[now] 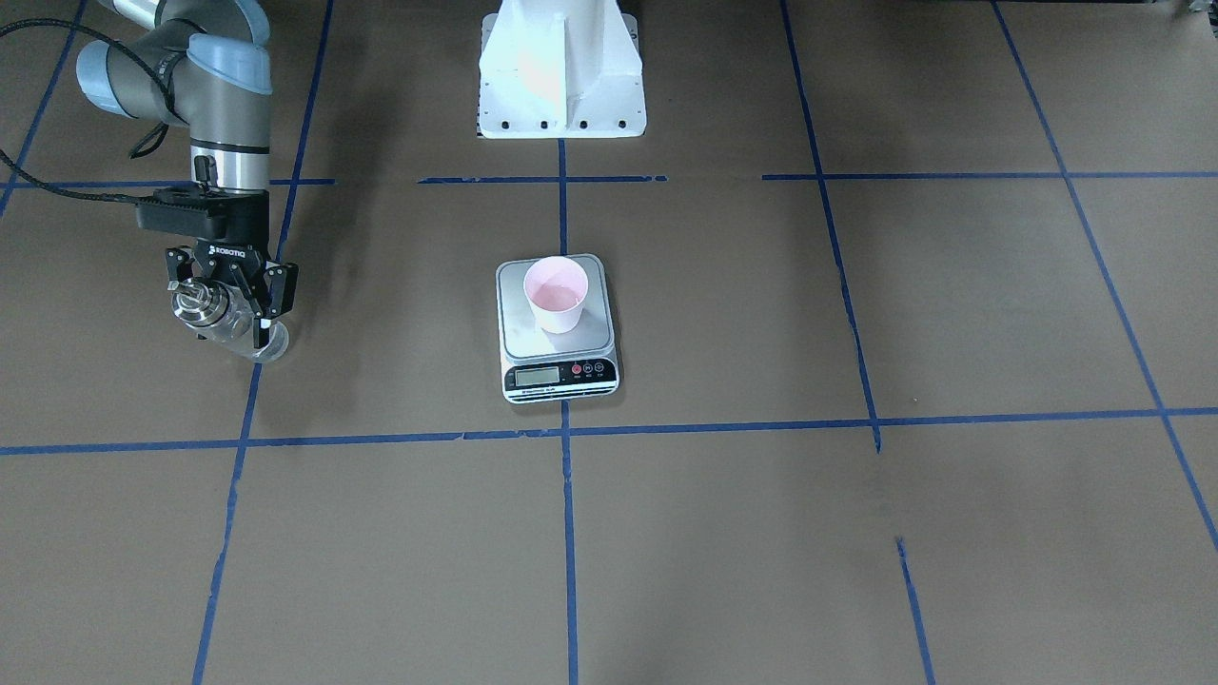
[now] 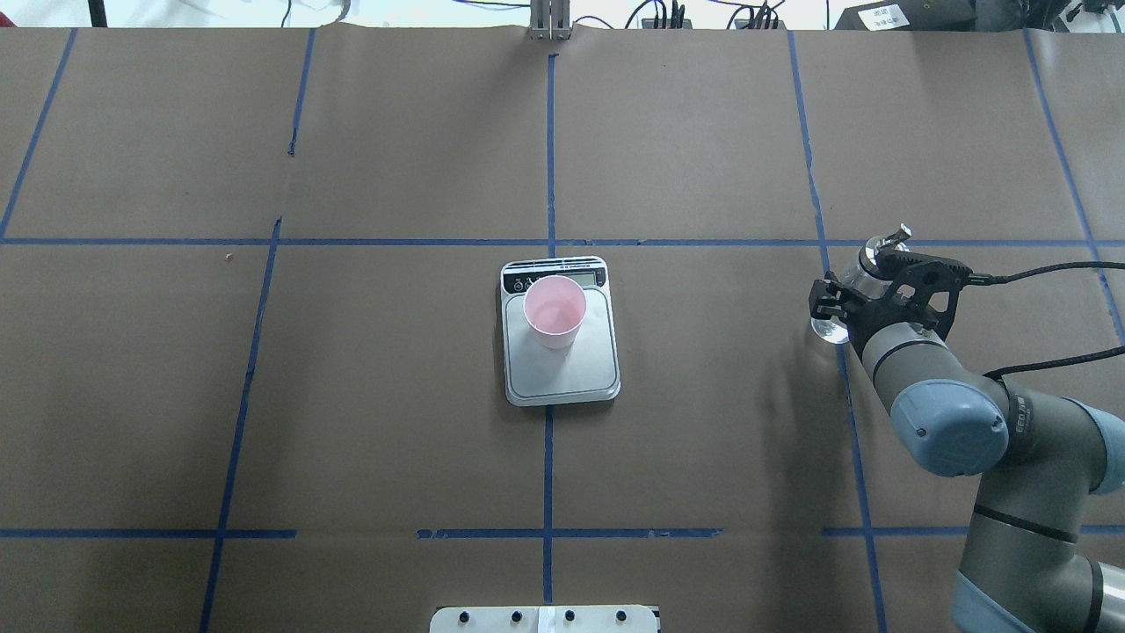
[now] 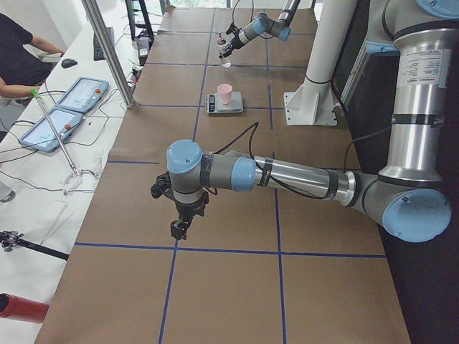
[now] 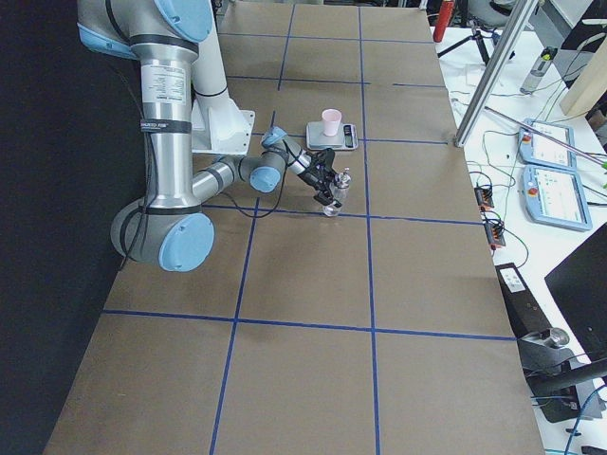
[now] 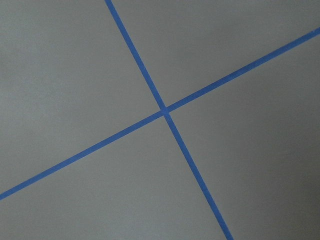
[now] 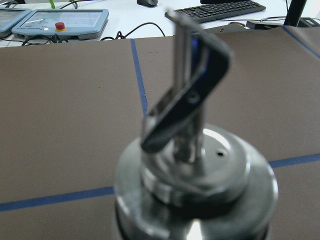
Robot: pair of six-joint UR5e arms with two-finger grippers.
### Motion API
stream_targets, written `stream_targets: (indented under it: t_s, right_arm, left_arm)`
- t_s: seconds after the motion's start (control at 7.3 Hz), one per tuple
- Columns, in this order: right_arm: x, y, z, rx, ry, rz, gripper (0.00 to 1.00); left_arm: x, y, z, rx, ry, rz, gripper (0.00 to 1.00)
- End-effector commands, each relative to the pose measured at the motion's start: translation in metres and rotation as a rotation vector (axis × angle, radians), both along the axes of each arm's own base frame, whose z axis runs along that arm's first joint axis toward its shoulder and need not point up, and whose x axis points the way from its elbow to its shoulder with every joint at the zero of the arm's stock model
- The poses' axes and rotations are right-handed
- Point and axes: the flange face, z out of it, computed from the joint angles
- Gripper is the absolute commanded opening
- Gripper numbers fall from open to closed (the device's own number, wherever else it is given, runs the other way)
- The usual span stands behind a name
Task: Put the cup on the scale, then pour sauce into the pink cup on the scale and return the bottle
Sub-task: 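Lower the glass bottle onto the table with the right gripper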
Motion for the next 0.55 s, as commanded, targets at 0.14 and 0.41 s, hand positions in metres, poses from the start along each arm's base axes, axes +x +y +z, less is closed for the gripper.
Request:
stream_targets:
  t_s: [0.14,0.41]
  right_arm:
    - [0.0012,-0.0003,0.0002,0.001,0.002,0.002,0.98]
    - [0.0017,0.0,0.0004,0.001,0.003,0.002,0.99]
  left_arm:
    - [0.0,-0.0001,-0.0001,0.0,-0.001,0.0,1.0]
    - [0.0,-0.0014,-0.0016,0.003,0.0,0.0,1.0]
